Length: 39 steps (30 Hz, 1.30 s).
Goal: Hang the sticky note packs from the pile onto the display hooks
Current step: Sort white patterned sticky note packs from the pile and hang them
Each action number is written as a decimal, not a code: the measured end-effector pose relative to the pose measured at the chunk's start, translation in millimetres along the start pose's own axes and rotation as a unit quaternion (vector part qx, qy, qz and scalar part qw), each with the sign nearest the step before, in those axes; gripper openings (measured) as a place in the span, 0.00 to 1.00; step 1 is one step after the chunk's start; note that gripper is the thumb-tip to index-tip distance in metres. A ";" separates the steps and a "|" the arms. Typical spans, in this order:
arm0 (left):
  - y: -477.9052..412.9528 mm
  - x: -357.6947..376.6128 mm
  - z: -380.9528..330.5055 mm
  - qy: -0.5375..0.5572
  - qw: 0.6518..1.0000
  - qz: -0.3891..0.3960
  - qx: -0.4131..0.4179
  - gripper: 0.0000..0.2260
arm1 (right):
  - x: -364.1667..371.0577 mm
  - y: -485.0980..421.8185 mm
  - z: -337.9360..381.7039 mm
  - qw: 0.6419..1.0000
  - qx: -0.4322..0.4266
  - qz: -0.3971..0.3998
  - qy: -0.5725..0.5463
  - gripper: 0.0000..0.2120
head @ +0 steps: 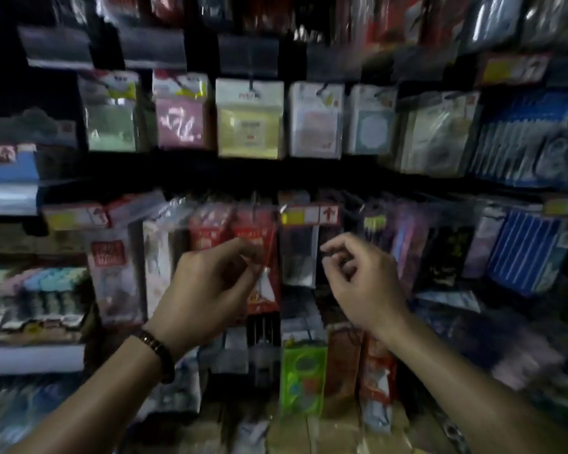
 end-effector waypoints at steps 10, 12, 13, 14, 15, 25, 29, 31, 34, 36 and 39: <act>254.3 107.3 169.6 -0.043 0.932 0.245 -0.263 0.06 | 185.4 249.3 -99.5 0.918 0.215 0.329 -0.047 0.05; 299.5 123.7 197.8 -0.036 0.897 0.293 -0.328 0.10 | 215.0 299.6 -116.1 0.881 0.267 0.389 -0.041 0.08; 318.2 131.0 211.1 -0.034 0.881 0.312 -0.355 0.11 | 229.7 321.9 -123.6 0.863 0.290 0.411 -0.036 0.09; 333.5 137.7 223.5 -0.030 0.867 0.322 -0.379 0.12 | 244.2 341.5 -130.3 0.849 0.310 0.426 -0.032 0.10; 346.6 145.3 236.2 -0.024 0.858 0.324 -0.397 0.13 | 260.5 359.9 -137.0 0.835 0.335 0.435 -0.028 0.11; 406.2 215.5 306.9 0.039 0.794 0.325 -0.511 0.07 | 403.8 467.7 -181.6 0.698 0.571 0.427 -0.069 0.03; 404.7 217.7 315.2 0.056 0.789 0.309 -0.527 0.05 | 461.3 471.2 -195.3 0.612 0.700 0.348 -0.116 0.02; 403.1 219.0 318.1 0.062 0.784 0.304 -0.538 0.05 | 493.3 473.0 -204.0 0.560 0.753 0.317 -0.136 0.03; 401.4 221.9 317.5 0.067 0.779 0.306 -0.543 0.06 | 526.9 466.7 -215.5 0.526 0.777 0.307 -0.159 0.06; 400.6 223.8 314.3 0.067 0.779 0.316 -0.537 0.06 | 544.7 462.6 -219.9 0.524 0.775 0.310 -0.172 0.06; 398.1 226.1 311.3 0.069 0.782 0.321 -0.529 0.05 | 559.0 463.1 -225.6 0.495 0.811 0.270 -0.159 0.11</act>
Point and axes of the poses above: each hand's wrist, its own y-axis away from the middle knuckle, its own x-axis out of the palm, z = x × y, the point moved 4 cm from there along -y, towards the middle knuckle, and after that the axes turned 9 degrees about y, right-handed, at the moved point
